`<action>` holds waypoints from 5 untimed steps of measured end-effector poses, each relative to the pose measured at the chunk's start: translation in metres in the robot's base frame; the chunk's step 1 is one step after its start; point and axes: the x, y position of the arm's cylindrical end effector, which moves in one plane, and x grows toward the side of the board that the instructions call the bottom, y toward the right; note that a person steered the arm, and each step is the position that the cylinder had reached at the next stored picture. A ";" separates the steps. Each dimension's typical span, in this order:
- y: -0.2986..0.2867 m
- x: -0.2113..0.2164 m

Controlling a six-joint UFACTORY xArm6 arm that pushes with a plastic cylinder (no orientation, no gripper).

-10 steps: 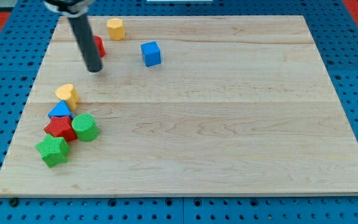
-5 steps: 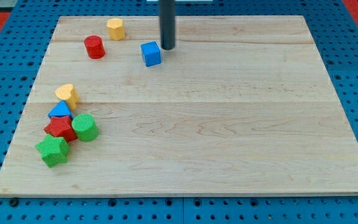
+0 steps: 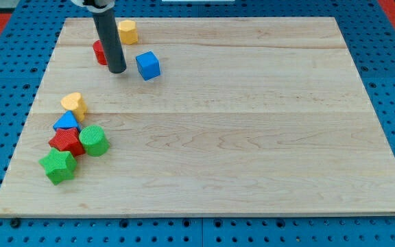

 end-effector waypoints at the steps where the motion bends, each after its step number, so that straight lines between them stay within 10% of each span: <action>1: -0.011 0.012; 5: 0.051 0.032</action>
